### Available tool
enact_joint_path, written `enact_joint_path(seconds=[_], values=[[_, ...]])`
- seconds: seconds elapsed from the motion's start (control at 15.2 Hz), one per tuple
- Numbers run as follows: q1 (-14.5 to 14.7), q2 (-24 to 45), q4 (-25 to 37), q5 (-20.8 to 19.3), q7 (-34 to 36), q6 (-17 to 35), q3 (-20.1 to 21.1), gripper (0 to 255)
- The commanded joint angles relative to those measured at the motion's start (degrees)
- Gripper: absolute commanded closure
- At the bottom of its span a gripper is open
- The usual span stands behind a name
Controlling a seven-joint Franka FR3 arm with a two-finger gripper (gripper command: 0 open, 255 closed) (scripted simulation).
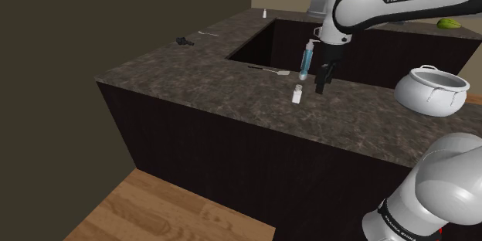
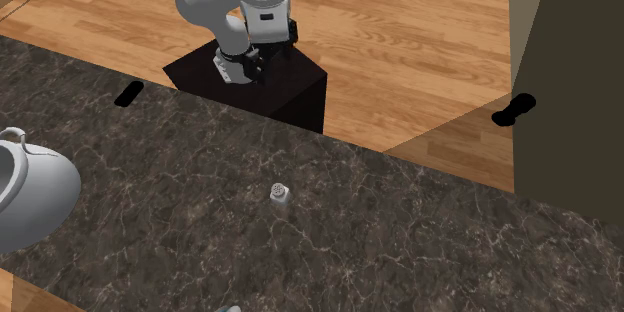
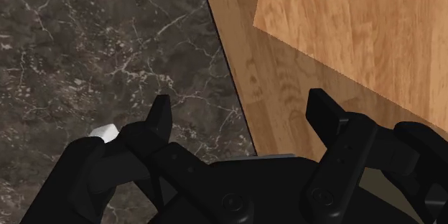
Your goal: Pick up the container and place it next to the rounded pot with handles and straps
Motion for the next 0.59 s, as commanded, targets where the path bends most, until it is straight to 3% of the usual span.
enact_joint_path(seconds=[0.0, 0.53], values=[[-0.4, 4.1, 1.9, -0.4, -2.2, 2.6, -1.8, 0], [-1.5, 20.2, 11.1, 1.6, -10.5, 10.5, -7.3, 0]])
